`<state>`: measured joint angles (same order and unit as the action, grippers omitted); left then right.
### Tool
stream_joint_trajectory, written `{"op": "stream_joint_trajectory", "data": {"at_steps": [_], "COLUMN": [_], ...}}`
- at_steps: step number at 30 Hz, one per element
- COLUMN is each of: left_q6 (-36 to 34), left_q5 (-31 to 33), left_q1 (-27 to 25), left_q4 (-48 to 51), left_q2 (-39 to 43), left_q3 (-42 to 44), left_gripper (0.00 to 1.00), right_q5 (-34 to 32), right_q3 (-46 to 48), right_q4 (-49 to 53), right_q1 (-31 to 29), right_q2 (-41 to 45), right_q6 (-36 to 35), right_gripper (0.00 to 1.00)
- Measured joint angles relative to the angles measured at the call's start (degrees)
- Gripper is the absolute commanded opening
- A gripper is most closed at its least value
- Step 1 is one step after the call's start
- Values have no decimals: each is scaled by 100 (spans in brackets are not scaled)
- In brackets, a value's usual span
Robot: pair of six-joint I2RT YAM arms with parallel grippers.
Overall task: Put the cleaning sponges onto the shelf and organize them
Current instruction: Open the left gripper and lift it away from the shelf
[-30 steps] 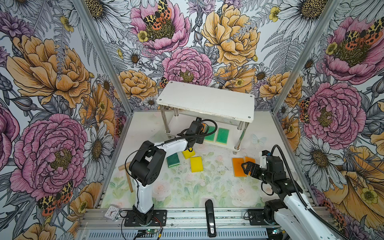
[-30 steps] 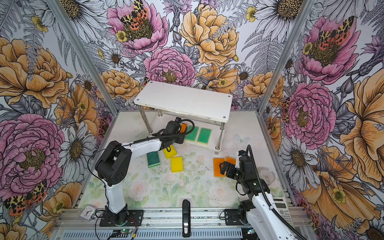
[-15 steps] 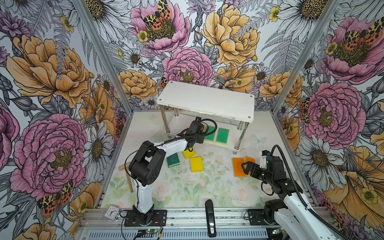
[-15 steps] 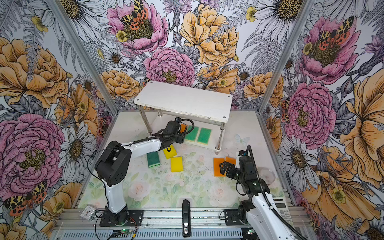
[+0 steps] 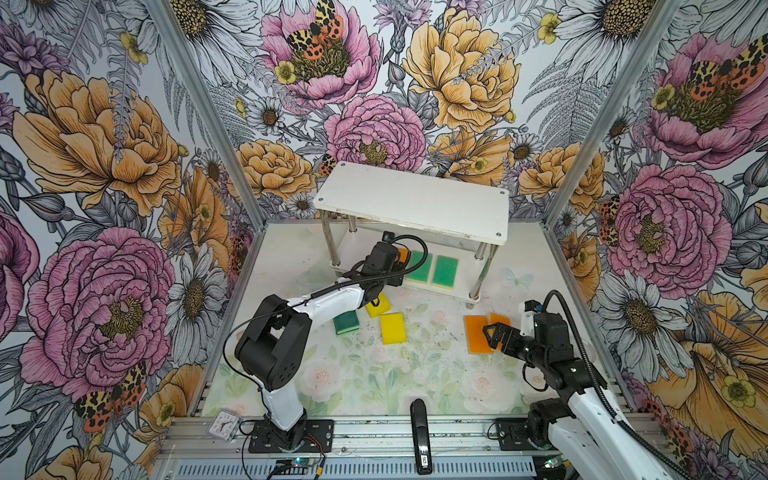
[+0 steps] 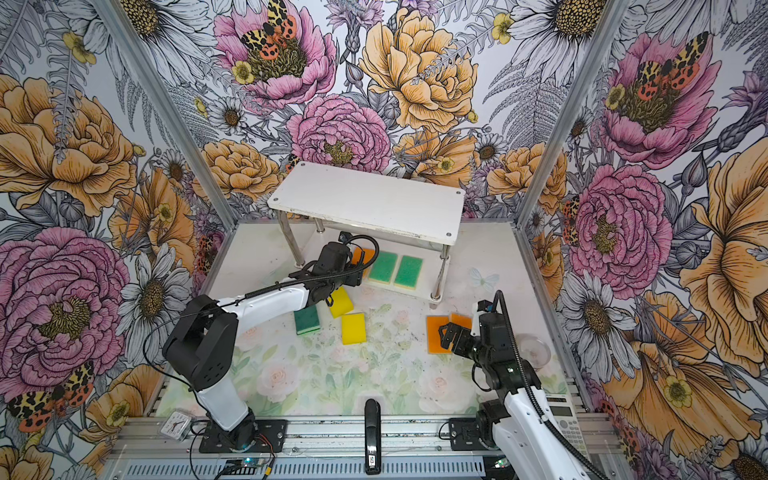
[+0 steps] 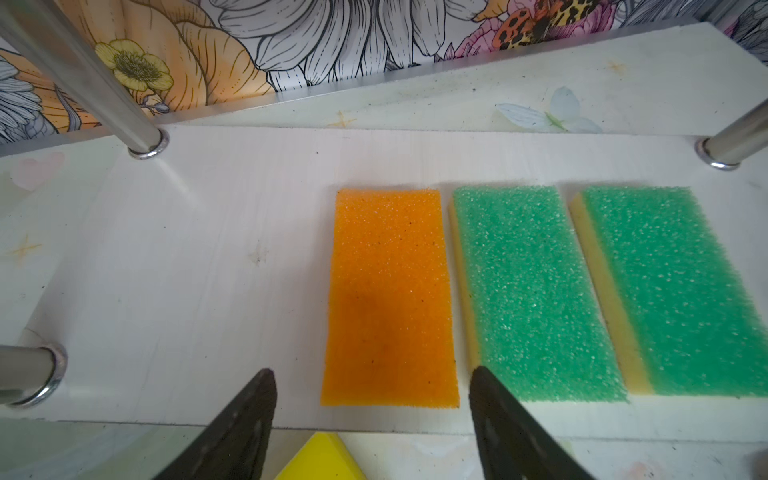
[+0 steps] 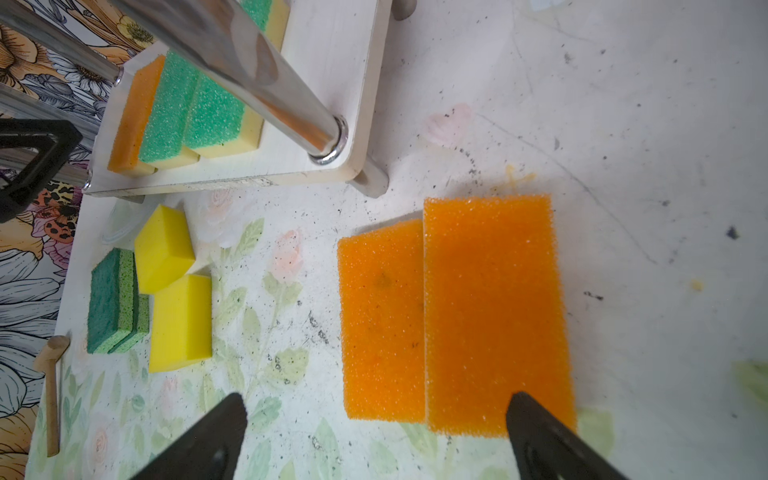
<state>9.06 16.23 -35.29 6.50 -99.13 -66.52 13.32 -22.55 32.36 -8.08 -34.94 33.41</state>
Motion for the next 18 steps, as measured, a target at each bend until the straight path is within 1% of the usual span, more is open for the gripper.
{"op": "stream_joint_trajectory", "data": {"at_steps": [5, 10, 18], "left_q6": [151, 330, 846], "left_q5": [85, 201, 417], "left_q1": [-190, -542, -1239], "left_q4": [-11, 87, 420], "left_q2": [337, 640, 988], "left_q3": [337, 597, 859], "left_gripper": [76, 78, 81], "right_q5": [0, -50, -396], "right_q3": [0, -7, -313], "right_q4": [0, 2, -4], "right_q1": [0, 0, 0], "right_q2": [-2, -81, -776], "right_q6": [0, 15, 11], "right_gripper": [100, 100, 100]}}
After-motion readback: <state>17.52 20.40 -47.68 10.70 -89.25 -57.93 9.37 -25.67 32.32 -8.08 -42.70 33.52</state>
